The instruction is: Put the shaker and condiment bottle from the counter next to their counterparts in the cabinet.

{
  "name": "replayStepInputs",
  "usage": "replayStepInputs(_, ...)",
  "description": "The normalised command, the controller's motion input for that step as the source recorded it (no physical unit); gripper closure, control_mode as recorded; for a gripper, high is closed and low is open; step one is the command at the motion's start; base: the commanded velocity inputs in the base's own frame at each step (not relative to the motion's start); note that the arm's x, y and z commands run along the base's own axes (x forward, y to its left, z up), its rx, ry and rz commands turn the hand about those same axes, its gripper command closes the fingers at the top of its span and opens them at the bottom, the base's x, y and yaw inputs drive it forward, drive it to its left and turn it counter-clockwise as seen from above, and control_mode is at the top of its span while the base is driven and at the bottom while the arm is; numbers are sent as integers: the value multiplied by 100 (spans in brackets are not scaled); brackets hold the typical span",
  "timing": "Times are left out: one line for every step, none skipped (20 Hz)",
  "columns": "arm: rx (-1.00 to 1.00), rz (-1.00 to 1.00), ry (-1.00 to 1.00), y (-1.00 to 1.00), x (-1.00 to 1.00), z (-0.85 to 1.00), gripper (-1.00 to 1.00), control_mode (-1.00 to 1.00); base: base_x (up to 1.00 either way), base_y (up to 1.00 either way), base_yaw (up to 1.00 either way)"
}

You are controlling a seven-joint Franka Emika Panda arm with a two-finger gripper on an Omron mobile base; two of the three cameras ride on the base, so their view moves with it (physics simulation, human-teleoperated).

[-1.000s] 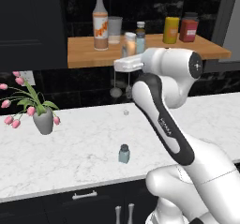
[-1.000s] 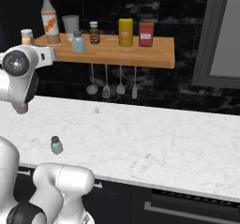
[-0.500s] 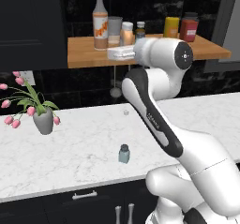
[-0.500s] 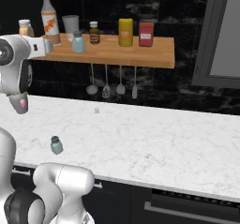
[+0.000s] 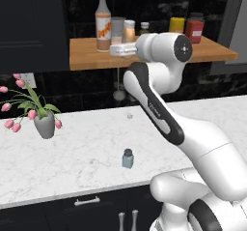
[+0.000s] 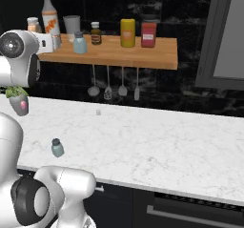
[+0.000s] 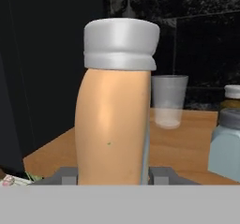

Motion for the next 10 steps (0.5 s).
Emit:
replayStepInputs(0,0,0,-17,19,0,100,-100,0,0,0)
replayStepInputs(0,0,0,-10,14,0,100,-100,0,0,0)
replayStepInputs(0,0,0,-7,10,0,100,-100,0,0,0)
replayStepInputs(0,0,0,-4,16,-2,100,-100,0,0,0)
replayStepInputs(0,0,0,-4,15,-6,100,-100,0,0,0)
replayStepInputs(0,-1,0,-1,19,-9,100,-100,0,0,0)
replayStepInputs(0,-4,0,0,21,-13,100,-100,0,0,0)
replayStepInputs(0,-4,0,0,19,-14,100,-100,0,0,0)
replayStepInputs(0,-4,0,0,24,-16,100,-100,0,0,0)
replayStepInputs(0,-4,0,0,27,-16,100,-100,0,0,0)
